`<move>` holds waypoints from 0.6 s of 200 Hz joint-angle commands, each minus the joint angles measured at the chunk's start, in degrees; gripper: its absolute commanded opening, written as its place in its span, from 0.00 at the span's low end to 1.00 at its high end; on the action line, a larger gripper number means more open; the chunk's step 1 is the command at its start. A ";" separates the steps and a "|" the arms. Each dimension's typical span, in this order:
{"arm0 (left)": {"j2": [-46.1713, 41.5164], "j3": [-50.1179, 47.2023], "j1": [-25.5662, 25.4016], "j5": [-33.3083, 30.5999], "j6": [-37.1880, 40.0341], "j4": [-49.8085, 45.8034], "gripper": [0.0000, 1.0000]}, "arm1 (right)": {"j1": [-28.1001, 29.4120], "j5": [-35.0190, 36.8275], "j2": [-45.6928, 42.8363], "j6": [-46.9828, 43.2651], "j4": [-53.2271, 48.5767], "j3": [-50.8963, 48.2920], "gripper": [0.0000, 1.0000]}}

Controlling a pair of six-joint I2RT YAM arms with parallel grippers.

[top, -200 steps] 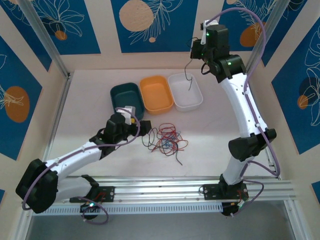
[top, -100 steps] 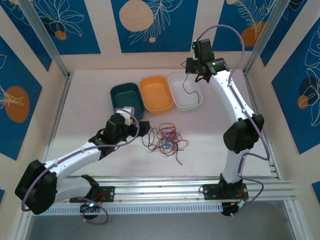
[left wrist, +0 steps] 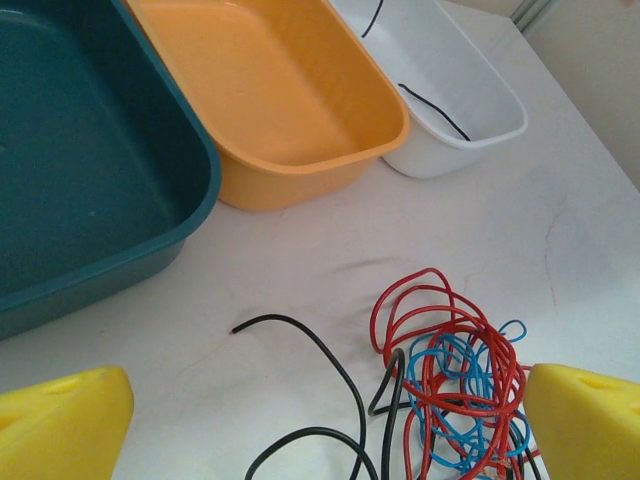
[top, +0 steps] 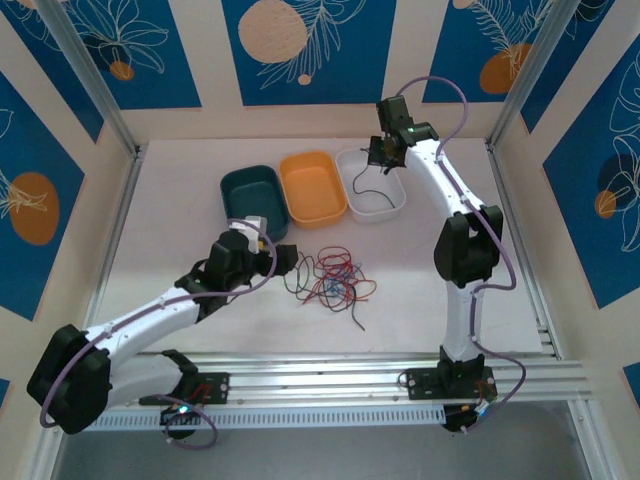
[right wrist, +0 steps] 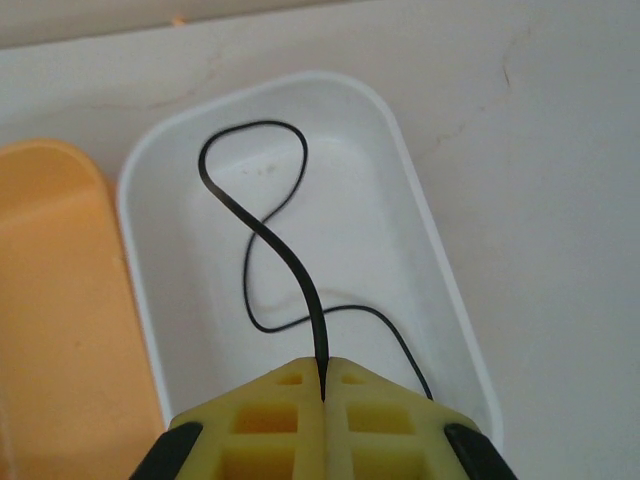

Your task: Untangle the cables

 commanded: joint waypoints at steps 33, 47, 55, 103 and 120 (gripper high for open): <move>1.09 0.65 -0.38 -0.97 -0.27 -0.88 1.00 | -0.28 -1.15 3.61 5.03 -4.89 -2.06 0.00; 1.77 1.07 -0.44 -0.64 -0.40 -1.19 1.00 | 0.18 -1.33 4.24 5.14 -4.63 -3.23 0.00; 1.98 1.23 -0.40 -0.42 -0.56 -1.28 1.00 | 0.33 -1.28 4.53 5.27 -4.43 -3.81 0.00; 2.44 1.19 -0.40 -0.09 -0.87 -1.28 1.00 | 0.86 -2.95 7.44 5.02 -4.14 -4.80 0.00; 2.52 1.17 -0.42 -0.18 -0.99 -1.37 1.00 | 1.06 -3.41 8.56 4.56 -4.38 -4.35 0.00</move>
